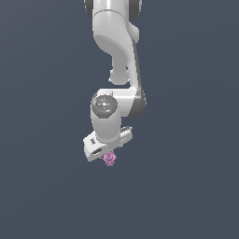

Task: Pick up the object and move it to a goal position.

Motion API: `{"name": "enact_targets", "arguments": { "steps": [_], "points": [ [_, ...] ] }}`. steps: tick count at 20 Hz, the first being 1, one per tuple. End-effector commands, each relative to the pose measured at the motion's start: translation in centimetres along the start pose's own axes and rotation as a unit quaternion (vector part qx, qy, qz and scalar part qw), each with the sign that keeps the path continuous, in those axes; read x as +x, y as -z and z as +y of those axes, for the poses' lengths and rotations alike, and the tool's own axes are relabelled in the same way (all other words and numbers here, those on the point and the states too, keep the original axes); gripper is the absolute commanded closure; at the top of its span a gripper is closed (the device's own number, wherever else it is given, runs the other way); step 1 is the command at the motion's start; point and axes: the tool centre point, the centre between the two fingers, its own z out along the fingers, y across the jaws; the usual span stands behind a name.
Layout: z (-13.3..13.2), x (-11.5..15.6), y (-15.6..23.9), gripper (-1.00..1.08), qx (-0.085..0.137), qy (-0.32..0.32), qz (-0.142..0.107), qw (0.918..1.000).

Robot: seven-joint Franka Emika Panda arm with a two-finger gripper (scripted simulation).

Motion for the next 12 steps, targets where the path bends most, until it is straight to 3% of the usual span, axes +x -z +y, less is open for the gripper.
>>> {"name": "enact_targets", "arguments": {
  "steps": [1,12],
  "points": [
    [0.53,0.11,-0.30,-0.92,0.000,0.011,0.001,0.9999],
    [0.97,0.11,-1.23,-0.92,0.001,0.018,0.001,0.9998]
  ]
}}
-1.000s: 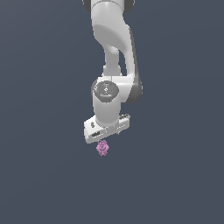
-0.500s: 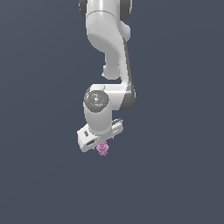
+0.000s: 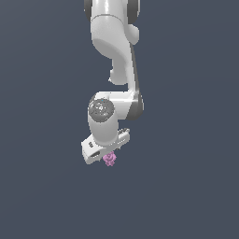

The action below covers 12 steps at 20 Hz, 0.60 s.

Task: Pick up the object and move it to a goal position.

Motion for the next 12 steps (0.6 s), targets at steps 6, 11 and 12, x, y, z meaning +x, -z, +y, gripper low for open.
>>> {"name": "enact_targets", "arguments": {
  "steps": [6,11,12],
  "points": [
    [-0.1,-0.1,-3.5,-0.92,0.000,0.001,0.000,1.0000],
    [0.0,-0.1,-4.8,-0.92,0.000,0.002,0.000,1.0000],
    [0.0,0.0,-4.8,-0.92,0.000,0.002,0.000,1.0000]
  ]
}}
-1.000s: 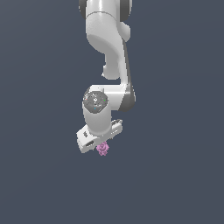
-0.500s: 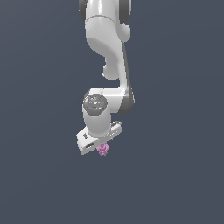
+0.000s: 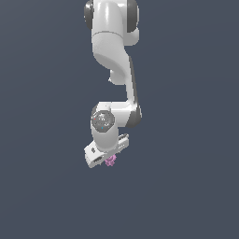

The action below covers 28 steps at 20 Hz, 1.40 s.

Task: Pick up the object and move it to a goal position.

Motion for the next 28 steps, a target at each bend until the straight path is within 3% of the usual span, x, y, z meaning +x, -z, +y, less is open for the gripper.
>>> {"name": "enact_targets", "arguments": {
  "steps": [1,2,3,18,28],
  "points": [
    [0.1,0.1,0.0,-0.92,-0.001,0.000,0.001,1.0000],
    [0.1,0.1,0.0,-0.92,-0.001,0.000,0.001,1.0000],
    [0.1,0.1,0.0,1.08,-0.001,0.000,0.001,1.0000],
    [-0.5,0.5,0.8,1.08,-0.001,0.000,0.001,1.0000],
    [-5.2,3.6,7.5,1.08,-0.001,0.000,0.001,1.0000]
  ]
}}
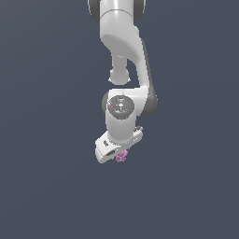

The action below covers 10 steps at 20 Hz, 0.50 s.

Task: Pick up the object and move it to a goal position.

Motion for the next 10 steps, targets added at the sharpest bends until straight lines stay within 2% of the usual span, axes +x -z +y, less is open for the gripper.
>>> {"name": "enact_targets", "arguments": {
  "steps": [1,10],
  "points": [
    [-1.7,1.1,2.3,1.08,0.000,0.000,0.000,1.0000],
    [-7.4,5.1,10.6,1.08,0.000,0.000,0.000,1.0000]
  ]
}}
